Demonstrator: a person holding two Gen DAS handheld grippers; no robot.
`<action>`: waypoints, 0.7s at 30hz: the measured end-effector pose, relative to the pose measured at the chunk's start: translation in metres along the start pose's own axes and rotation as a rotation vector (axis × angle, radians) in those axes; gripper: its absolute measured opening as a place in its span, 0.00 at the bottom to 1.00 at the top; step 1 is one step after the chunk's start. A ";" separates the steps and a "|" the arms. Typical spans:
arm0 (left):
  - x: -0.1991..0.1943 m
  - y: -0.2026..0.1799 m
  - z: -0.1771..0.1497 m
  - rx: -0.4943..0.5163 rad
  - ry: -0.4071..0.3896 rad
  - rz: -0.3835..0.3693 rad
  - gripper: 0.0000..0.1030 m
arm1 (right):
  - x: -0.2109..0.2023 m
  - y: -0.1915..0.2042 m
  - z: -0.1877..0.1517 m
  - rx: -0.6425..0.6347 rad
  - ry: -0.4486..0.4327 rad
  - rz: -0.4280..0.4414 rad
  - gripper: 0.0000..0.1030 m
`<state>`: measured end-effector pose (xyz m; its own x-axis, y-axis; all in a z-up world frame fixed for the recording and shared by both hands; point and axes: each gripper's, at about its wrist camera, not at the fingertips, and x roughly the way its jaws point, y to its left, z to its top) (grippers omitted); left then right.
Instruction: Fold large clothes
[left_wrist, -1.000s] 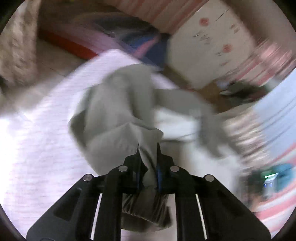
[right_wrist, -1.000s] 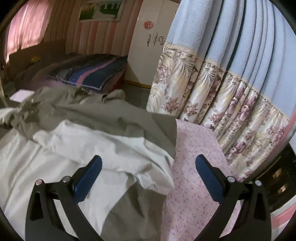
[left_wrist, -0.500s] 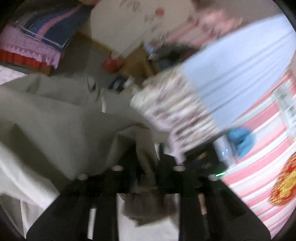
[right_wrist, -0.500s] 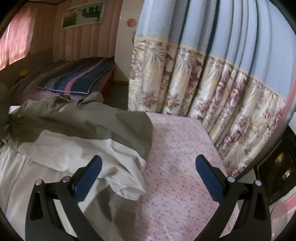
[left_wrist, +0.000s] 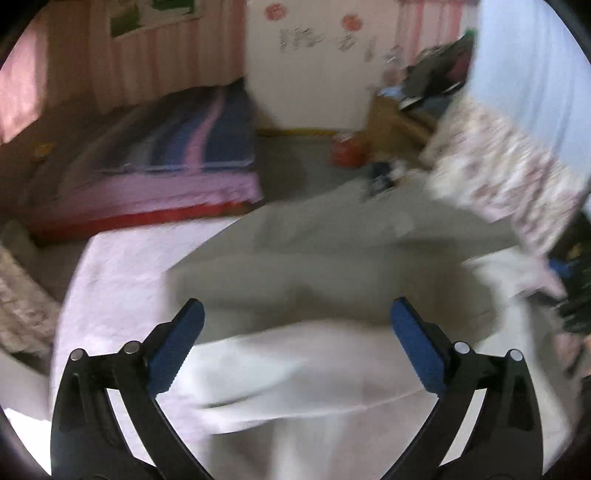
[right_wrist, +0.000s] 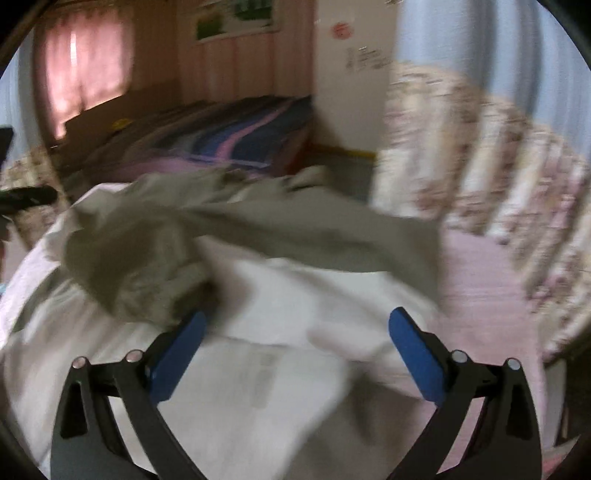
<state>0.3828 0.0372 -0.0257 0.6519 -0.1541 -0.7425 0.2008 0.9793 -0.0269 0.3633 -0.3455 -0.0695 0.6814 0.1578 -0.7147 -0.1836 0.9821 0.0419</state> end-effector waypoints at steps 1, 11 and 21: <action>0.006 0.014 -0.007 -0.002 0.014 0.029 0.97 | 0.009 0.007 0.002 0.008 0.026 0.054 0.70; 0.042 0.074 -0.043 -0.143 0.059 -0.025 0.97 | 0.061 0.061 0.009 0.003 0.179 0.283 0.50; -0.012 0.092 -0.022 -0.256 -0.097 -0.026 0.97 | -0.063 0.053 0.081 -0.129 -0.260 -0.029 0.12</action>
<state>0.3771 0.1315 -0.0344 0.7183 -0.1798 -0.6721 0.0351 0.9742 -0.2232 0.3685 -0.2947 0.0344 0.8434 0.1673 -0.5106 -0.2388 0.9680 -0.0773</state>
